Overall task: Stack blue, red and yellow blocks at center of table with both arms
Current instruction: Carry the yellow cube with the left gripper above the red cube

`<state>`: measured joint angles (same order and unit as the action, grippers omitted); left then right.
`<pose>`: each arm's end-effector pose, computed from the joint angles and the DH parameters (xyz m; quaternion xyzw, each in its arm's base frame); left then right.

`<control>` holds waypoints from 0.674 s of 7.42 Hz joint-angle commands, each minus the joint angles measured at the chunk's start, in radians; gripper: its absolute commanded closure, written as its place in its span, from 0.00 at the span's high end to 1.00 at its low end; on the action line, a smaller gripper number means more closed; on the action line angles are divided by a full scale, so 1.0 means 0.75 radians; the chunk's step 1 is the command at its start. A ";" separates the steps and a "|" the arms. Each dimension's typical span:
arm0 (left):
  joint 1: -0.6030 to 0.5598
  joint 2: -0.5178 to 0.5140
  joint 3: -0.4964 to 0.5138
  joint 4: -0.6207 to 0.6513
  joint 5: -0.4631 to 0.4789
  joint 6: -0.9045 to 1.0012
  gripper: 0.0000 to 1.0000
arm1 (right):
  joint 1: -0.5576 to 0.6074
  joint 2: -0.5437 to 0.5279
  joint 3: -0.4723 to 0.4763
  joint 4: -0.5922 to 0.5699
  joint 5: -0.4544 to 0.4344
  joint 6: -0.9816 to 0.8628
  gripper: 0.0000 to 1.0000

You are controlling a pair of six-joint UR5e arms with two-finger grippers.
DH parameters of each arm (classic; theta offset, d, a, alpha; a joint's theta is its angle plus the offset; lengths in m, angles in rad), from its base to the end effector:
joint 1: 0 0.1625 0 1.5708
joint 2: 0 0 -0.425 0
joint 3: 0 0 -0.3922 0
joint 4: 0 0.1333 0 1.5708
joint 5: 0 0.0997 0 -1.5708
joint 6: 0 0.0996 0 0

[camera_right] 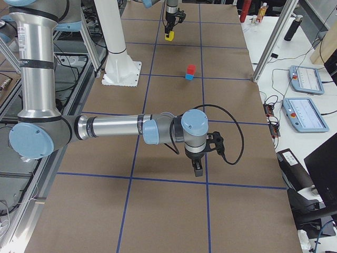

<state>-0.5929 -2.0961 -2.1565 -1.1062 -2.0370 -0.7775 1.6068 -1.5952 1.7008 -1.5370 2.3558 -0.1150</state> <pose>0.3821 -0.3642 0.1897 0.0289 0.3777 0.1653 0.9106 0.0804 -0.4856 0.6020 0.0929 -0.3756 -0.0630 0.9199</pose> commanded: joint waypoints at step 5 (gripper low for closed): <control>0.001 -0.561 0.582 -0.040 0.008 -0.029 0.00 | 0.001 0.000 0.000 0.000 0.007 0.002 0.99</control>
<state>-0.5921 -2.4462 -1.8294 -1.0888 -2.0295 -0.7783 1.6076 -1.5936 1.7028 -1.5370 2.3614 -0.1135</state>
